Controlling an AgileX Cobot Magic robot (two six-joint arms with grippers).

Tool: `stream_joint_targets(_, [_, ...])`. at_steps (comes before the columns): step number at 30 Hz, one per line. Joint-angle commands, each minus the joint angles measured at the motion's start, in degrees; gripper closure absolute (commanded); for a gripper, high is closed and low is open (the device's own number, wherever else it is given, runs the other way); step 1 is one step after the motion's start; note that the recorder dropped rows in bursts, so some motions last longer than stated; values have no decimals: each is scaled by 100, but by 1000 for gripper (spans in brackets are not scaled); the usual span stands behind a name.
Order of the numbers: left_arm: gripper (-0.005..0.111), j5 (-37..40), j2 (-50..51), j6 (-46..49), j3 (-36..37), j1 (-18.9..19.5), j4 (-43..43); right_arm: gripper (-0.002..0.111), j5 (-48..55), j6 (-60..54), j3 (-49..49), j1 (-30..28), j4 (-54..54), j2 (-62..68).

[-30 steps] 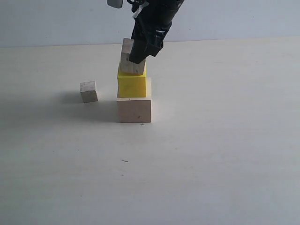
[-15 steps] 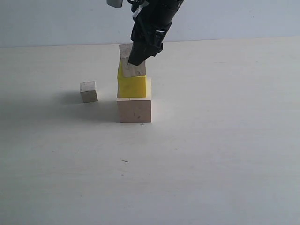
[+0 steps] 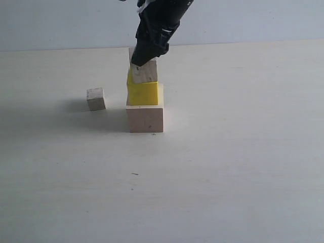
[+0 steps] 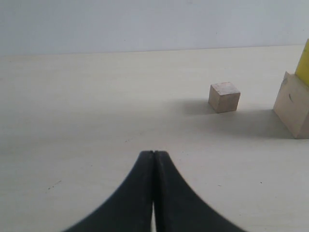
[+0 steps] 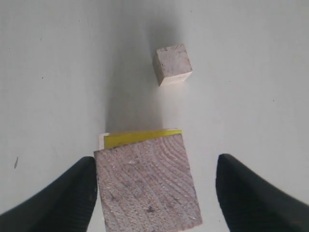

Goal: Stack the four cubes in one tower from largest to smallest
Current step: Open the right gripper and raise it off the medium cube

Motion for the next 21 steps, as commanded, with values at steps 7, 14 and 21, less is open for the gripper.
stream_joint_targets(7, [107, -44, -32, -2, 19, -37, -44, 41, -28, 21, -48, -17, 225, -33])
stream_joint_targets(14, [107, -44, -32, -2, 19, -37, -44, 41, 121, 21, -48, -17, 237, -33])
stream_joint_targets(21, [107, -44, -32, -2, 19, -37, -44, 43, 191, 8, -24, -17, 236, -21])
